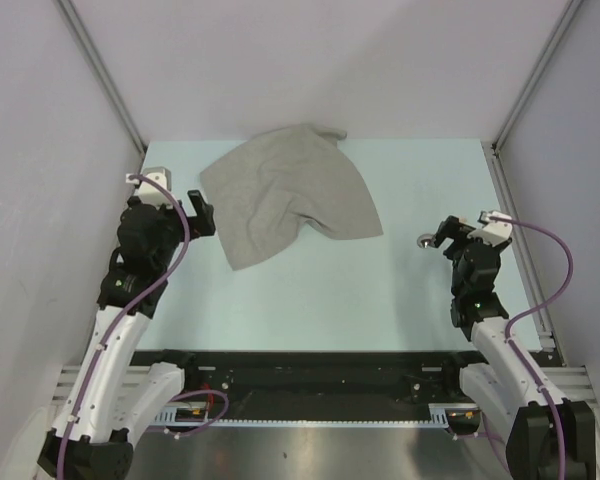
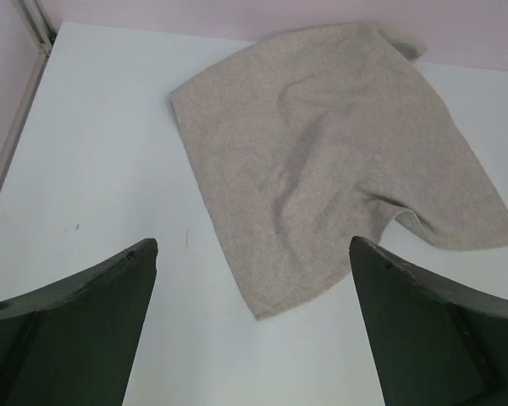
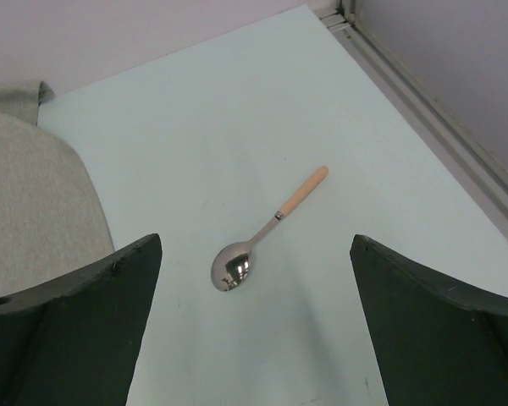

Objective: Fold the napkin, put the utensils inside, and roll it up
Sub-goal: Flatten the napkin out

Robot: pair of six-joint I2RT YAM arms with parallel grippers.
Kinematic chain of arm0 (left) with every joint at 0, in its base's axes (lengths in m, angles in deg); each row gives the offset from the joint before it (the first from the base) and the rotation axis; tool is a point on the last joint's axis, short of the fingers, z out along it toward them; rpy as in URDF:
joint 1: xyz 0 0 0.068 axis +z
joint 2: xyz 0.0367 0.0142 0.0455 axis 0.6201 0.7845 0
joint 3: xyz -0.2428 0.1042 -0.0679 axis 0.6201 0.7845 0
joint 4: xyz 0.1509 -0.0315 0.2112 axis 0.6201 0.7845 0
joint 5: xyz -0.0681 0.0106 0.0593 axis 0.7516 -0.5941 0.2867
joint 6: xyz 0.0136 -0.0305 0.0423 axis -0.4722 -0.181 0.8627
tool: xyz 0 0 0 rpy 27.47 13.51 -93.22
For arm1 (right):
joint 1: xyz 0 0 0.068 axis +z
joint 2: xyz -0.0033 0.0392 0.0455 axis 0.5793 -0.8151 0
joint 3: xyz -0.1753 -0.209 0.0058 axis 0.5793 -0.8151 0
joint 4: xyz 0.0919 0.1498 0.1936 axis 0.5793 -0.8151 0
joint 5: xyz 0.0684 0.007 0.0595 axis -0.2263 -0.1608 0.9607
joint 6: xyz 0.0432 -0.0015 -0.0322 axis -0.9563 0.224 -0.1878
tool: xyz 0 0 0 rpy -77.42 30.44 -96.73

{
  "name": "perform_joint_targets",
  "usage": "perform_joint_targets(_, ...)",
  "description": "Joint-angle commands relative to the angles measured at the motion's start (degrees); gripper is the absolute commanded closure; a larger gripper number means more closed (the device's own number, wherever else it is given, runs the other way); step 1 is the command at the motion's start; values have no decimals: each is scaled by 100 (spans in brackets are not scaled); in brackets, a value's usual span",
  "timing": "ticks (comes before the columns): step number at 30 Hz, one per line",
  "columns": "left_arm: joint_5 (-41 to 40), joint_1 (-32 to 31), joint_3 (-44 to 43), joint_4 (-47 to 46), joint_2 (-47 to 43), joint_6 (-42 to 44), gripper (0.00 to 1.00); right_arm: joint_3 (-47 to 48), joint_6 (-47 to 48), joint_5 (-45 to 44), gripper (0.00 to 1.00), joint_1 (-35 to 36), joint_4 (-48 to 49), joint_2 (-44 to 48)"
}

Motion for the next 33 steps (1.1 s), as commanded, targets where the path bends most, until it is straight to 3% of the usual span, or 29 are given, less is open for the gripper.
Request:
perform_joint_targets(1,-433,-18,179,-170,-229,-135,0,483,-46,518,0,-3,-123,-148)
perform_joint_targets(6,-442,-18,302,-29,-150,-566,0,1010,-90,747,1,453,-781,-525)
perform_joint_targets(9,145,-44,592,-345,-220,-707,0,1528,-143,765,2,953,-1256,-1131)
perform_joint_targets(16,331,-421,821,-416,96,-1050,0,3241,-451,1090,13,1394,-2777,-3424)
perform_joint_targets(24,446,-615,1207,-680,35,-1296,0,4586,-574,387,24,1896,-3498,-5235)
perform_joint_targets(33,595,-633,1208,-794,175,-1366,0,5203,-802,-105,36,1949,-4009,-6265)
